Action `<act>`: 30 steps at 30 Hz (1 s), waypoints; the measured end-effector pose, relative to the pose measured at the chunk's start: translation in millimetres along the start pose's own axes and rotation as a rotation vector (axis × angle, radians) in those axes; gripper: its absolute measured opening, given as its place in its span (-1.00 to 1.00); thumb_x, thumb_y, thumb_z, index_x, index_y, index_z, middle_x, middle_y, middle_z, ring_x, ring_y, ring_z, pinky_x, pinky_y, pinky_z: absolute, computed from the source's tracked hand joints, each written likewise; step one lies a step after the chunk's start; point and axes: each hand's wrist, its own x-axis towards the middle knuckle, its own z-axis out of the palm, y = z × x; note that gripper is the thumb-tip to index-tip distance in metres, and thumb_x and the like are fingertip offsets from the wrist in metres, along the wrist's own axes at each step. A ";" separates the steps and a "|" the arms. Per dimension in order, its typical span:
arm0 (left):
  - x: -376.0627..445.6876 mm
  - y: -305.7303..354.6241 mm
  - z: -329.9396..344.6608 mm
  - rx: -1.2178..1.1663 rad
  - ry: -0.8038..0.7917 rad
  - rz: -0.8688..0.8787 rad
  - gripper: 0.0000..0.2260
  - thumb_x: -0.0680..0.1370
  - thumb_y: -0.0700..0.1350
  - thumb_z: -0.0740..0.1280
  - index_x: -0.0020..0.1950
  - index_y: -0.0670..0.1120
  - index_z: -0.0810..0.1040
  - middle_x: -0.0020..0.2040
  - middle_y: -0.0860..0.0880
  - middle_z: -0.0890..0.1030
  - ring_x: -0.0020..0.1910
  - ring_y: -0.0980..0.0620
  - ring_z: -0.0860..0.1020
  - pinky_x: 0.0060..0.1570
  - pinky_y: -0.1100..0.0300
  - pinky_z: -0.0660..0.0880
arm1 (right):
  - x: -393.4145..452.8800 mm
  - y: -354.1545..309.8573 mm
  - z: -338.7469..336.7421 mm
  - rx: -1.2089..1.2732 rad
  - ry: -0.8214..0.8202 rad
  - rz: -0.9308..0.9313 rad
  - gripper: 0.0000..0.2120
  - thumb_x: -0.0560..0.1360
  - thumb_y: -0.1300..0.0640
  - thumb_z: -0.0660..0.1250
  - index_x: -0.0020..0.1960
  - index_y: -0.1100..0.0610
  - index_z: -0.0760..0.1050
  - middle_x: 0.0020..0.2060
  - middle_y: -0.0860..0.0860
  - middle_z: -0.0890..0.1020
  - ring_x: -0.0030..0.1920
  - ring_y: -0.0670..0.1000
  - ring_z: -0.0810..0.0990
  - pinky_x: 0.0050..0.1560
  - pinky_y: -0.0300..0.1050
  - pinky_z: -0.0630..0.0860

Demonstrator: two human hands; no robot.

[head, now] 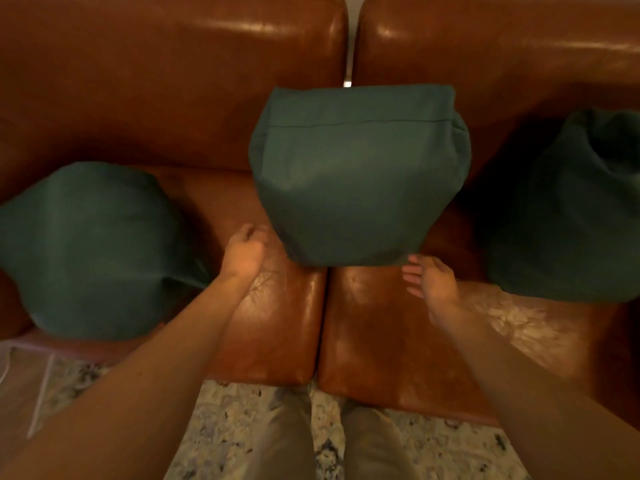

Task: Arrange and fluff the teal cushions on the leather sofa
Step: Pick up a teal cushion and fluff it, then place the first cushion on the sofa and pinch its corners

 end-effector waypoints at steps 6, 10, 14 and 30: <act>-60.3 -34.8 -29.1 -0.041 -0.124 -0.079 -0.86 0.62 -0.18 0.19 -0.07 -0.08 0.51 -0.21 -0.06 0.58 -0.28 0.05 0.52 -0.32 0.23 0.38 | -47.0 17.1 30.3 -0.144 -0.201 0.021 -0.71 0.64 0.17 0.11 0.21 0.31 0.49 -0.05 0.27 0.62 -0.27 0.02 0.51 -0.29 -0.20 0.40; -84.2 -62.2 -55.1 -0.043 -0.129 -0.149 -0.84 0.63 -0.19 0.15 0.02 -0.14 0.51 -0.19 -0.07 0.59 -0.19 0.00 0.54 -0.20 0.18 0.43 | -75.8 19.0 62.1 -0.213 -0.311 0.016 -0.83 0.62 0.17 0.14 -0.04 0.13 0.50 -0.27 0.08 0.56 -0.33 -0.03 0.49 -0.33 -0.23 0.34; -92.6 -89.6 -79.0 -0.107 -0.126 -0.193 -0.83 0.64 -0.19 0.14 0.03 -0.16 0.52 -0.21 -0.10 0.59 -0.26 0.00 0.54 -0.27 0.22 0.46 | -99.0 23.9 98.7 -0.311 -0.387 -0.031 -0.81 0.61 0.15 0.17 -0.14 0.06 0.49 -0.24 0.05 0.59 -0.29 -0.04 0.51 -0.22 -0.17 0.34; 50.9 -199.9 -324.7 0.093 0.559 -0.127 -0.84 0.58 -0.14 0.23 -0.05 -0.24 0.49 0.00 -0.26 0.49 0.01 -0.25 0.48 0.07 -0.09 0.41 | -139.9 15.2 375.3 -0.532 -0.279 -0.330 -0.83 0.59 0.07 0.23 0.15 0.04 0.48 0.05 0.01 0.57 0.02 0.00 0.53 -0.01 -0.13 0.39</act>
